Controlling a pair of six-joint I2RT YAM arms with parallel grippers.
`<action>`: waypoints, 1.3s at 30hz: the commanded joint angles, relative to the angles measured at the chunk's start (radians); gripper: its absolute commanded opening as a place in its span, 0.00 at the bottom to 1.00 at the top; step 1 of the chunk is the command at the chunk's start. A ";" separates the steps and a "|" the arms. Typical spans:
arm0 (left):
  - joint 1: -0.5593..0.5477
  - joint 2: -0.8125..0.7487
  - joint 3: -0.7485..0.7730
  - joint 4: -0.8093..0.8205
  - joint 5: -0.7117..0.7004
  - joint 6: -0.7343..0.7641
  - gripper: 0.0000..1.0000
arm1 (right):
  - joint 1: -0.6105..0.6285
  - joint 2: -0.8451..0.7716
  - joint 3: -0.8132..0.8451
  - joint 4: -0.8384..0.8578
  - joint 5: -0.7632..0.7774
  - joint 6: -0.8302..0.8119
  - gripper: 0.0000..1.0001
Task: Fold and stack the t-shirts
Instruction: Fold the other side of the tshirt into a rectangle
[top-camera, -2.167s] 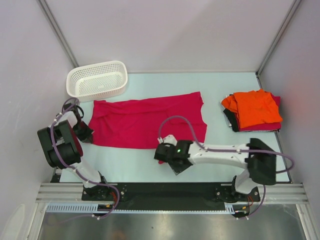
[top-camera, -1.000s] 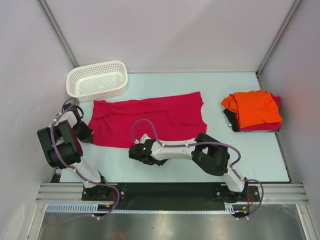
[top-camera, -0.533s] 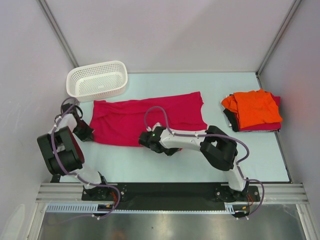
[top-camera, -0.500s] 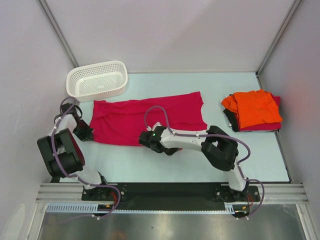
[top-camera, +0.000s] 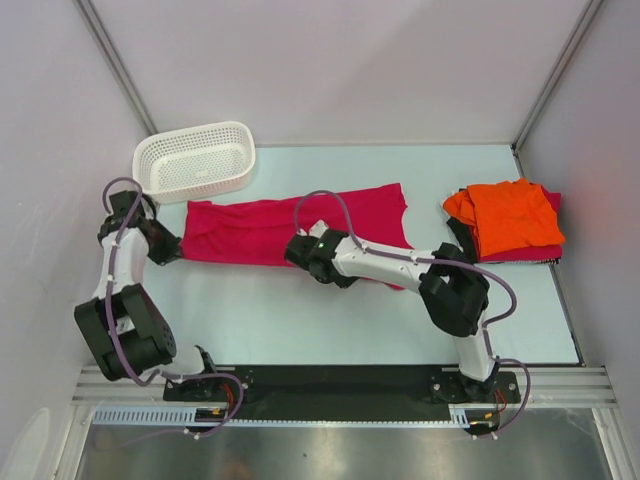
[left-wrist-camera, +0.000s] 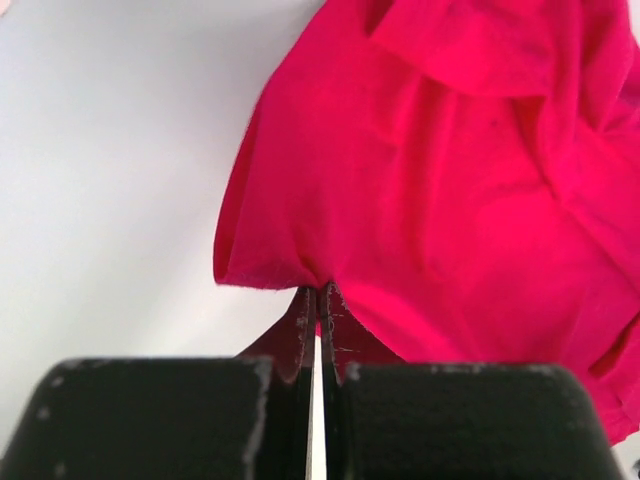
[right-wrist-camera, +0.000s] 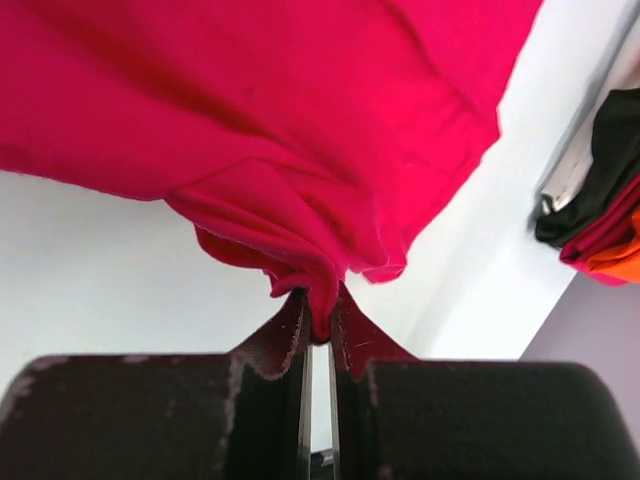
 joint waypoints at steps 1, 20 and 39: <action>-0.026 0.071 0.084 0.012 0.004 -0.043 0.00 | -0.050 0.017 0.043 0.035 0.075 -0.080 0.06; -0.122 0.456 0.382 -0.037 -0.077 -0.048 0.31 | -0.228 0.290 0.307 0.141 0.127 -0.243 0.07; -0.186 0.413 0.469 -0.085 -0.147 -0.031 1.00 | -0.287 0.232 0.344 0.155 0.314 -0.164 0.41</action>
